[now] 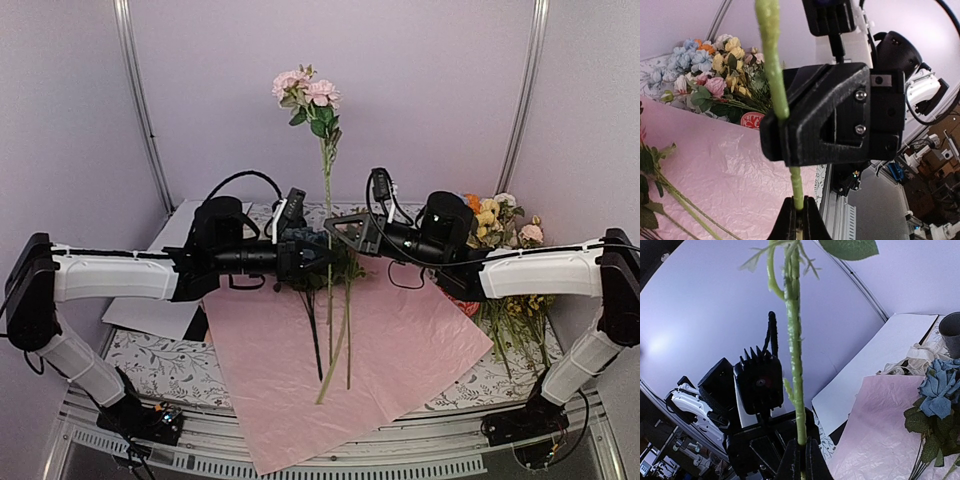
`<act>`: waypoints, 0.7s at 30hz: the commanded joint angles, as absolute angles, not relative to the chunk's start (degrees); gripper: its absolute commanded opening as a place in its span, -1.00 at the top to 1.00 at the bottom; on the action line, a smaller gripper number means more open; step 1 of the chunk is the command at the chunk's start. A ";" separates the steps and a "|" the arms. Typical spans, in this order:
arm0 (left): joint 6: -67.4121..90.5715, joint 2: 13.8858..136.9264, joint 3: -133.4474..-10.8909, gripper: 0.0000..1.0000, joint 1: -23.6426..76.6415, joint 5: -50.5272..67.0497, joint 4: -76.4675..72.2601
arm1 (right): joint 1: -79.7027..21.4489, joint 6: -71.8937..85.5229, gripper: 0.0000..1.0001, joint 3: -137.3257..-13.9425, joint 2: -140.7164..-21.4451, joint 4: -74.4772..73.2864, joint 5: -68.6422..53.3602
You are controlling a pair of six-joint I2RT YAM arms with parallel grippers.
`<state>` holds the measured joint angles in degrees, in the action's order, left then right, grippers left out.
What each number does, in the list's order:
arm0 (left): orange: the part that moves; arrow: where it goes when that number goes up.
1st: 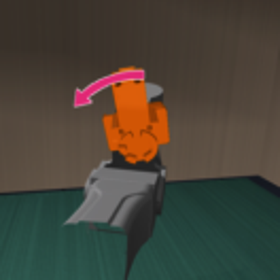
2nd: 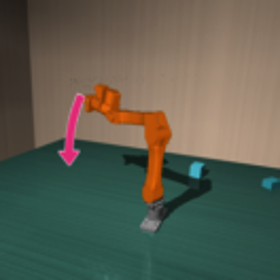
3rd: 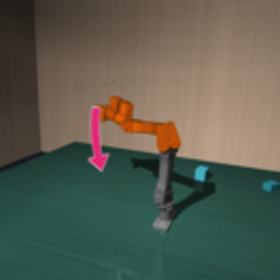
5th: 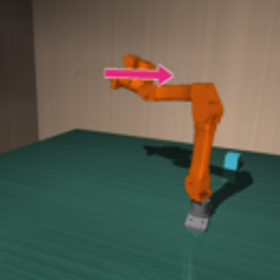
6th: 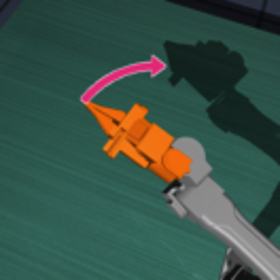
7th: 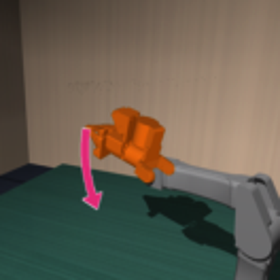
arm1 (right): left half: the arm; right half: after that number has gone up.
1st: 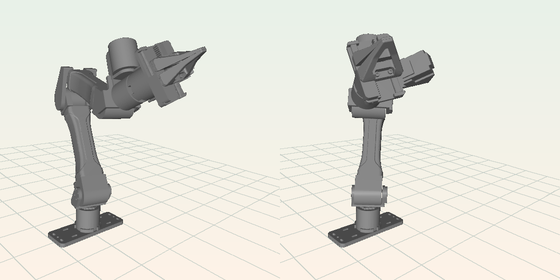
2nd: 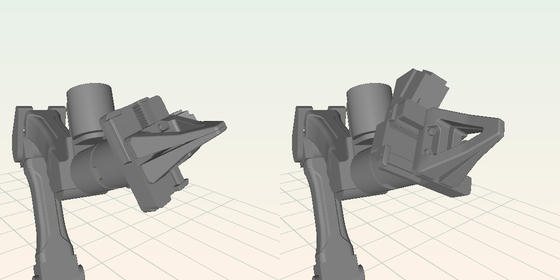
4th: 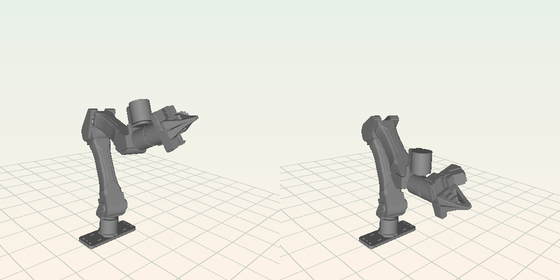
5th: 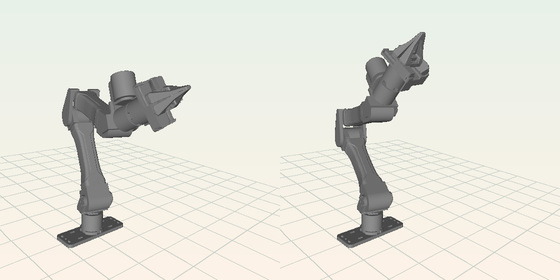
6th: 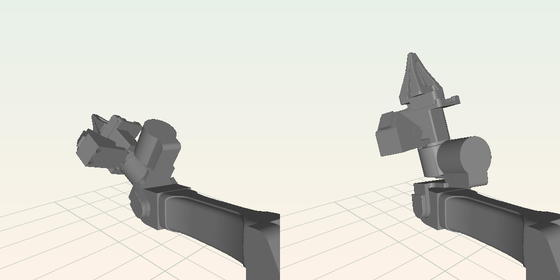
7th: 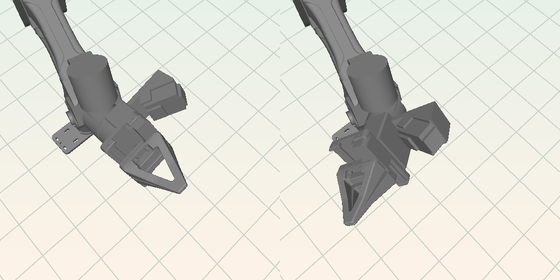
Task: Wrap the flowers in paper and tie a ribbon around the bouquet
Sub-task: Pass from the right arm to the left, then place the fake flower on the flattened wrapping paper.
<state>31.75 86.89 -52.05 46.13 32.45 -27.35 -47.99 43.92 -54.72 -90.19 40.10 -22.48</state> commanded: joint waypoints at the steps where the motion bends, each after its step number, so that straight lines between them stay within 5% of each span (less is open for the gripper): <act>1: 38.07 89.12 -52.30 1.00 43.71 29.95 -21.08 | -48.00 43.97 0.96 -56.18 -90.86 35.08 -21.38; 8: 48.42 89.91 -44.00 1.00 44.37 28.27 -20.38 | -43.83 41.97 0.27 -55.81 -87.50 18.50 -17.06; 21: 53.29 96.85 -40.17 1.00 46.59 23.07 -22.07 | -39.91 35.00 0.25 -57.69 -84.88 -1.65 -8.77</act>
<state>51.46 95.57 -41.30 46.02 25.93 -20.03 -40.12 38.02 -55.66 -85.41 6.09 -11.88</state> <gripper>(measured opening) 0.018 0.375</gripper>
